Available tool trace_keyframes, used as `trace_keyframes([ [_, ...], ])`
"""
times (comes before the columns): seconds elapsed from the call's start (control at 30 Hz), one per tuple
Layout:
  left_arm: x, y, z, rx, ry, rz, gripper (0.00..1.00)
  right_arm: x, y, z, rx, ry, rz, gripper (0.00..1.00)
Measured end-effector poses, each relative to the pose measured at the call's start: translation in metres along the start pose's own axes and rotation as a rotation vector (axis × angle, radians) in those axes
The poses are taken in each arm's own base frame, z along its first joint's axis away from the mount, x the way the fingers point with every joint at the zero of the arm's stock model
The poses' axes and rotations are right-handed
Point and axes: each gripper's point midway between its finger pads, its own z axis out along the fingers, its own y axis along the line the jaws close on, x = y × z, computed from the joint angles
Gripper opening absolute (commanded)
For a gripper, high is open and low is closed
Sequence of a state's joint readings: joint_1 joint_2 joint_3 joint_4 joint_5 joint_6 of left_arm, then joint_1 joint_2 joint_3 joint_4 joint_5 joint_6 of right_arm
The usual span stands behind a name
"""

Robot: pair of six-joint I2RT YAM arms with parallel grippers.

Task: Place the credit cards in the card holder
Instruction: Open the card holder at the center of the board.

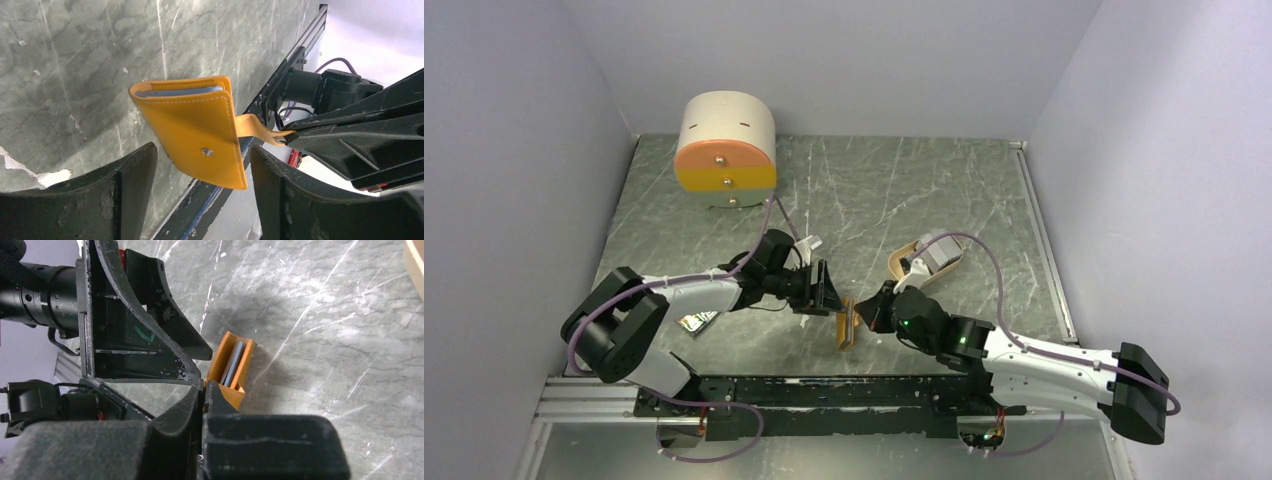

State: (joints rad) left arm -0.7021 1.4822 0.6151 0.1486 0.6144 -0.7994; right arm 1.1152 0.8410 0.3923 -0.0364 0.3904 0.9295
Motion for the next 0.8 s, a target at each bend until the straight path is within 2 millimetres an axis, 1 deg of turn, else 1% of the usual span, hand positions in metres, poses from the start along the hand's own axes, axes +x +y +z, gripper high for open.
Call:
trace_keyframes([
  [0.1, 0.002, 0.003, 0.001, -0.004, 0.009, -0.006, 0.76, 0.004, 0.001, 0.003, -0.005, 0.017, -0.002, 0.00],
  [0.17, 0.002, 0.002, 0.001, 0.001, 0.009, -0.002, 0.75, 0.004, 0.005, 0.003, -0.021, 0.015, 0.003, 0.00],
  [0.4, 0.002, 0.001, 0.001, 0.011, 0.006, 0.012, 0.68, 0.002, 0.007, 0.004, -0.029, 0.007, 0.009, 0.00],
  [0.57, 0.012, 0.008, 0.001, 0.012, 0.022, -0.010, 0.64, 0.002, 0.004, 0.002, -0.024, 0.004, 0.009, 0.00],
  [0.63, 0.013, 0.009, 0.001, 0.010, 0.024, -0.011, 0.62, 0.002, 0.003, 0.002, -0.021, 0.002, 0.010, 0.00],
  [0.67, 0.013, 0.009, 0.001, 0.009, 0.024, -0.007, 0.63, 0.002, 0.003, 0.002, -0.020, 0.002, 0.011, 0.00],
  [0.77, 0.011, 0.009, 0.001, 0.004, 0.027, 0.001, 0.71, 0.003, 0.001, 0.002, -0.016, 0.003, 0.011, 0.00],
  [0.8, 0.011, 0.009, 0.001, 0.002, 0.026, 0.006, 0.71, 0.003, 0.000, 0.002, -0.014, 0.004, 0.010, 0.00],
])
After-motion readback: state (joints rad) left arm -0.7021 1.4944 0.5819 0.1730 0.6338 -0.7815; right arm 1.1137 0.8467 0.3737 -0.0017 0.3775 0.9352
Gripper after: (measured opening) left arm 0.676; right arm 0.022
